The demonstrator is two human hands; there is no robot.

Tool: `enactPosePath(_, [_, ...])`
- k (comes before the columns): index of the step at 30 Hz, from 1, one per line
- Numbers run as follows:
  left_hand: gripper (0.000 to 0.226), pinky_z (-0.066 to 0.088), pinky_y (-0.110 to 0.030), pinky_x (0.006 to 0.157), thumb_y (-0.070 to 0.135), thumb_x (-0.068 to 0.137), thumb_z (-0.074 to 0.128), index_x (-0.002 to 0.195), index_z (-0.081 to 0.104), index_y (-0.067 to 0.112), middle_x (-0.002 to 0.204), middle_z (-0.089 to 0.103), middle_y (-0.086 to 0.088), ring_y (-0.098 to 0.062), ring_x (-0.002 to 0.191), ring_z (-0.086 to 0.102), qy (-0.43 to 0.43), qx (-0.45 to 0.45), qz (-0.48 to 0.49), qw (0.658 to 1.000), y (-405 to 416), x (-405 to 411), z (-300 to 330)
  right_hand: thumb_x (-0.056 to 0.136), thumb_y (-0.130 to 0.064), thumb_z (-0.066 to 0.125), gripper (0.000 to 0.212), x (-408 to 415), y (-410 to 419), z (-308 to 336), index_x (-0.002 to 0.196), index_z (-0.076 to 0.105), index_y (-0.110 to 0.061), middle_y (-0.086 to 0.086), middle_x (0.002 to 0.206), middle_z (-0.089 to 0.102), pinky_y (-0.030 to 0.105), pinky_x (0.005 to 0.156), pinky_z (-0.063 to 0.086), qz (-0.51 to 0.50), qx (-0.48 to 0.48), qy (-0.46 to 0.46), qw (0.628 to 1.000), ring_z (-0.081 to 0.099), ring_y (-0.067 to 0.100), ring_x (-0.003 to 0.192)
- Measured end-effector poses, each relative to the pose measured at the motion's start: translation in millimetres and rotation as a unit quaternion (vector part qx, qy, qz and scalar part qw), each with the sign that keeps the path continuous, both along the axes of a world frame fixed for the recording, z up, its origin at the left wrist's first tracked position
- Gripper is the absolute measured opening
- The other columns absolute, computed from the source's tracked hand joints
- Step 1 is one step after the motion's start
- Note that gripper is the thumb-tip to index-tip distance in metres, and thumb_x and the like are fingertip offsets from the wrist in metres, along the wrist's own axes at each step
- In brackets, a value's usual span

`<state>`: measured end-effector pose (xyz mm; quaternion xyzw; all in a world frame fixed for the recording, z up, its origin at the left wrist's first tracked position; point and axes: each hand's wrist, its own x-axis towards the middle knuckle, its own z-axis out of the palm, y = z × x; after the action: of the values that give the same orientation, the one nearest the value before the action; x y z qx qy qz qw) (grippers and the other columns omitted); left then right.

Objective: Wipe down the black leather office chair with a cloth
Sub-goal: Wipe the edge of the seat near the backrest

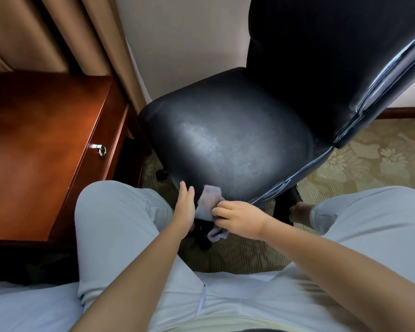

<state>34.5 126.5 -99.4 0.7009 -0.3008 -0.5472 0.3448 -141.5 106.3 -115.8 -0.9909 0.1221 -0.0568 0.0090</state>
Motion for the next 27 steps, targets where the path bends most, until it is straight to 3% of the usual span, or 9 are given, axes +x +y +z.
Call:
enactPosePath(4, [0.054,0.015,-0.037,0.116,0.03,0.104,0.028,0.152,0.002,0.03,0.16,0.008,0.003,-0.019,0.146,0.013,-0.065,-0.049,-0.029,0.996,6,-8,-1,0.085,-0.024,0.055,0.022,-57,-21,9,0.086,0.07,-0.007,0.009,0.096,0.063,0.036,0.071,0.054,-0.183,0.033,-0.074,0.98,0.06,0.028,0.089])
enactPosePath(7, [0.059,0.014,-0.036,0.117,0.02,0.103,0.034,0.152,0.002,0.028,0.161,0.002,0.002,-0.019,0.147,0.007,-0.087,-0.05,-0.062,0.993,7,-13,-5,0.082,-0.019,0.062,0.017,-65,-14,8,0.088,0.07,-0.005,0.01,0.094,0.062,0.038,0.069,0.054,-0.262,0.032,-0.117,0.957,0.06,0.031,0.087])
enactPosePath(11, [0.076,0.011,-0.03,0.115,-0.005,0.094,0.039,0.152,0.001,0.024,0.16,-0.003,0.003,-0.015,0.147,-0.004,-0.124,-0.057,-0.095,0.986,10,-11,-10,0.075,-0.018,0.07,0.012,-17,7,2,0.08,0.07,-0.007,0.007,0.087,0.063,0.034,0.068,0.051,-0.183,0.059,-0.111,0.975,0.06,0.026,0.08])
enactPosePath(14, [0.087,0.008,-0.031,0.118,-0.013,0.083,0.043,0.152,0.002,0.021,0.159,-0.007,0.007,-0.015,0.147,-0.007,-0.173,-0.062,-0.156,0.97,13,-2,-17,0.07,-0.016,0.072,0.014,-20,4,1,0.082,0.068,-0.01,0.005,0.09,0.062,0.032,0.071,0.051,-0.137,0.058,-0.072,0.986,0.058,0.025,0.083])
enactPosePath(16, [0.091,0.007,-0.037,0.12,-0.009,0.081,0.05,0.152,-0.001,0.019,0.159,-0.013,0.008,-0.017,0.147,-0.012,-0.219,-0.069,-0.206,0.951,16,-1,-18,0.076,-0.018,0.068,0.013,-40,-4,2,0.085,0.067,-0.01,0.005,0.093,0.061,0.034,0.071,0.051,-0.188,0.057,-0.096,0.976,0.057,0.026,0.084])
enactPosePath(20, [0.104,0.005,-0.047,0.119,0.011,0.081,0.061,0.149,-0.017,0.021,0.157,-0.023,0.006,-0.024,0.145,-0.017,-0.32,-0.095,-0.28,0.9,21,-10,-17,0.063,-0.004,0.081,0.025,-44,10,1,0.083,0.067,-0.006,0.007,0.091,0.063,0.034,0.066,0.053,-0.354,0.061,-0.152,0.921,0.057,0.028,0.08])
enactPosePath(22, [0.109,0.002,-0.05,0.118,0.022,0.079,0.065,0.148,-0.019,0.021,0.155,-0.027,0.005,-0.027,0.144,-0.02,-0.352,-0.093,-0.313,0.877,20,-13,-16,0.06,-0.003,0.081,0.025,-25,22,-2,0.08,0.067,-0.006,0.008,0.09,0.063,0.035,0.065,0.053,-0.356,0.069,-0.162,0.918,0.058,0.029,0.077])
enactPosePath(25, [0.118,-0.003,-0.053,0.117,0.043,0.076,0.07,0.148,-0.021,0.019,0.155,-0.029,0.002,-0.028,0.143,-0.022,-0.382,-0.076,-0.346,0.853,19,-12,-19,0.059,-0.007,0.08,0.024,-17,27,-5,0.08,0.067,-0.008,0.006,0.087,0.064,0.031,0.061,0.052,-0.296,0.068,-0.129,0.944,0.058,0.027,0.074])
enactPosePath(27, [0.126,-0.006,-0.052,0.115,0.055,0.071,0.071,0.147,-0.023,0.018,0.154,-0.031,0.002,-0.027,0.142,-0.026,-0.394,-0.075,-0.362,0.841,21,-12,-20,0.062,-0.009,0.079,0.021,-26,23,-3,0.078,0.066,-0.008,0.006,0.085,0.062,0.033,0.052,0.052,-0.324,0.073,-0.125,0.935,0.058,0.026,0.071])
